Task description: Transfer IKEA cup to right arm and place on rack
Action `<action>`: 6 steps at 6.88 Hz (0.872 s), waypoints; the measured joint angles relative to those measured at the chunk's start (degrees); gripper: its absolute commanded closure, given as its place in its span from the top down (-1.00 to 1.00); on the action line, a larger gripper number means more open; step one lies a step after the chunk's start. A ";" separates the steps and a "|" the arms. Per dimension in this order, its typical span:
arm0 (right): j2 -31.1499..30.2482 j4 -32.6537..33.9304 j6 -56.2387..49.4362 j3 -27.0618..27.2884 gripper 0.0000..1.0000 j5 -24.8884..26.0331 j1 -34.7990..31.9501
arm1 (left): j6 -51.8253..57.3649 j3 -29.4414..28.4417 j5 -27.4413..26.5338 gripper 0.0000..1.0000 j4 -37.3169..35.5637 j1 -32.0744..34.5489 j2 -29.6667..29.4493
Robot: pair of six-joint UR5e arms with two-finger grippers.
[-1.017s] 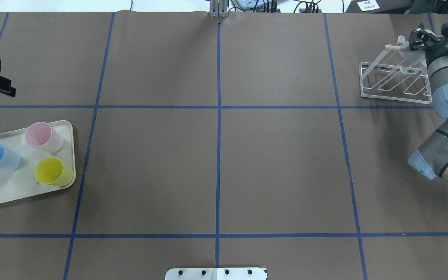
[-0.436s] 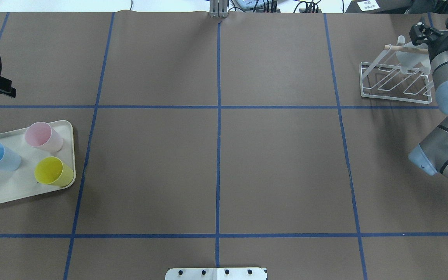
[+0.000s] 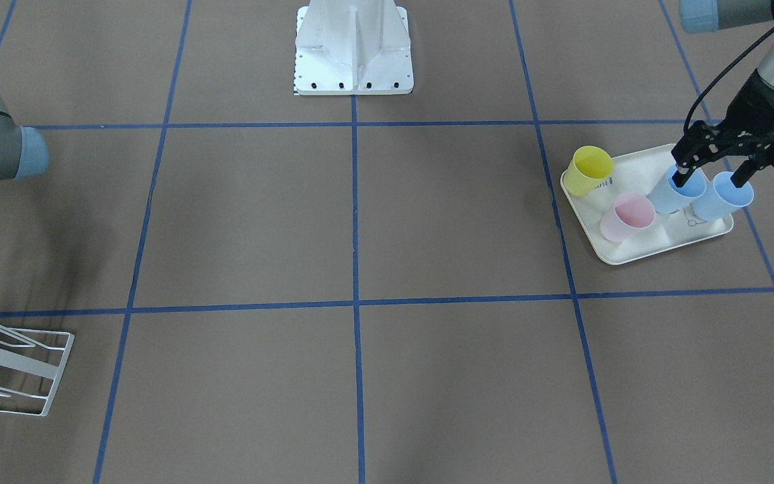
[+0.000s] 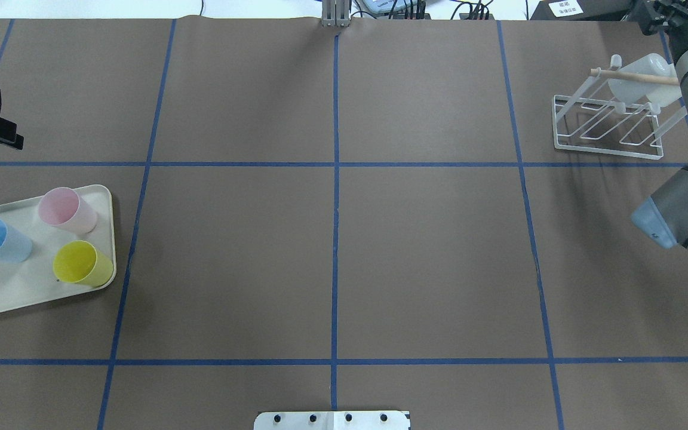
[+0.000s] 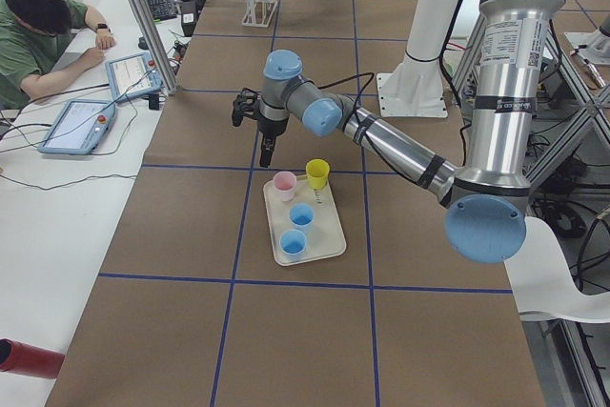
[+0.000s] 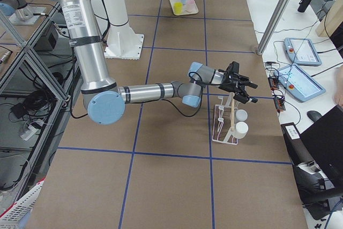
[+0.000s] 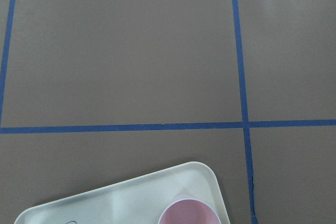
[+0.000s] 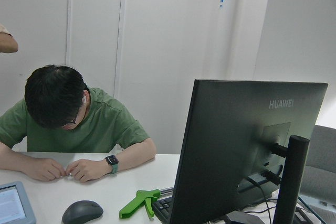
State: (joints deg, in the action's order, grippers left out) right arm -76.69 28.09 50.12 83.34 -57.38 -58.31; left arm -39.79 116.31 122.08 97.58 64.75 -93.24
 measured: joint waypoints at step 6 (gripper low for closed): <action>0.71 17.67 16.06 20.19 0.99 -16.30 0.31 | 21.47 -9.53 10.07 1.00 -1.67 9.26 7.43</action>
State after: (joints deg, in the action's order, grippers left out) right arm -75.98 45.76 66.19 103.53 -73.68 -58.00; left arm -18.32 106.78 132.15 95.91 74.01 -85.81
